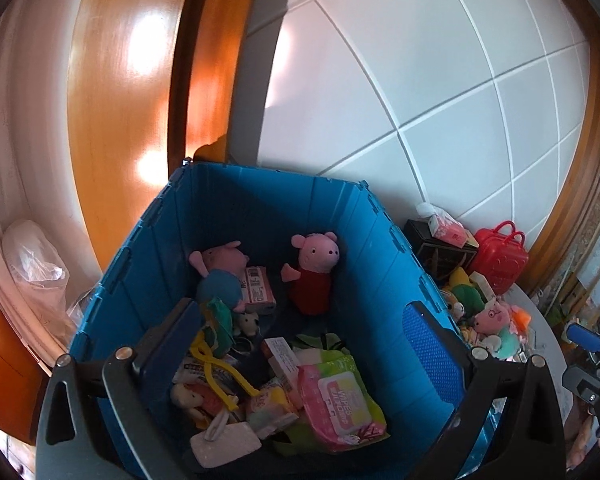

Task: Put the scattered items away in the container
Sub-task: 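Open both tools to drop the yellow toy and wipes pack into the crate, then move both tools back toward the pile on the bed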

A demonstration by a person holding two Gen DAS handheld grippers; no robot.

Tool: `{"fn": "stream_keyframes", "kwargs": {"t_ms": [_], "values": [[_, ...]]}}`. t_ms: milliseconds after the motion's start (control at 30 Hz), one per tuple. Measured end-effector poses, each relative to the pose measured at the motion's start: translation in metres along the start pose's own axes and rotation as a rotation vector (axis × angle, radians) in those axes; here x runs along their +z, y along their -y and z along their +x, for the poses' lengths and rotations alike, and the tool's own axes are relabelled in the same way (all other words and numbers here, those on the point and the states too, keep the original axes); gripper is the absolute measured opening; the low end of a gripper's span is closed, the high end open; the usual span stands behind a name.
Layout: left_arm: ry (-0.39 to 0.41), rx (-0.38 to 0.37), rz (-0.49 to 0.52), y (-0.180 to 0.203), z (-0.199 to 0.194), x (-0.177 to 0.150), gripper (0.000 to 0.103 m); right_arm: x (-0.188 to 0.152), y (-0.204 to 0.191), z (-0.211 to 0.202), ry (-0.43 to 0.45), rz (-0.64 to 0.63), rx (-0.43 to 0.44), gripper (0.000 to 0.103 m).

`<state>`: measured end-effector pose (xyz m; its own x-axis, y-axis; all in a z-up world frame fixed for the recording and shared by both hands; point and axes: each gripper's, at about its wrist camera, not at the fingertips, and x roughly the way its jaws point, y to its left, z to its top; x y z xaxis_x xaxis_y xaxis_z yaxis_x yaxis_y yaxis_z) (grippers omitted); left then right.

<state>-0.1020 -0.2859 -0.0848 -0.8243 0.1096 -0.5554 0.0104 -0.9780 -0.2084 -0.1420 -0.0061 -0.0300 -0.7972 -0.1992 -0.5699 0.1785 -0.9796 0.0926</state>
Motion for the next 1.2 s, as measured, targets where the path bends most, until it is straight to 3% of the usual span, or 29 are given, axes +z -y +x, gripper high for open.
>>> {"fn": "stream_keyframes", "kwargs": {"t_ms": [200,567,1033,1200], "values": [[0.023,-0.026,0.042,0.055,-0.014,-0.009,0.103,-0.014,0.038,-0.029,0.014,0.011,-0.034,0.103],[-0.017,-0.081,0.127,0.171,-0.007,-0.031,0.103,-0.058,0.140,-0.076,-0.021,0.077,-0.086,0.103],[-0.162,-0.199,0.255,0.325,0.039,-0.100,0.103,-0.159,0.293,-0.110,-0.186,0.121,-0.224,0.103],[-0.250,-0.175,0.267,0.354,0.074,-0.135,0.103,-0.193,0.333,-0.113,-0.241,0.163,-0.239,0.103]]}}
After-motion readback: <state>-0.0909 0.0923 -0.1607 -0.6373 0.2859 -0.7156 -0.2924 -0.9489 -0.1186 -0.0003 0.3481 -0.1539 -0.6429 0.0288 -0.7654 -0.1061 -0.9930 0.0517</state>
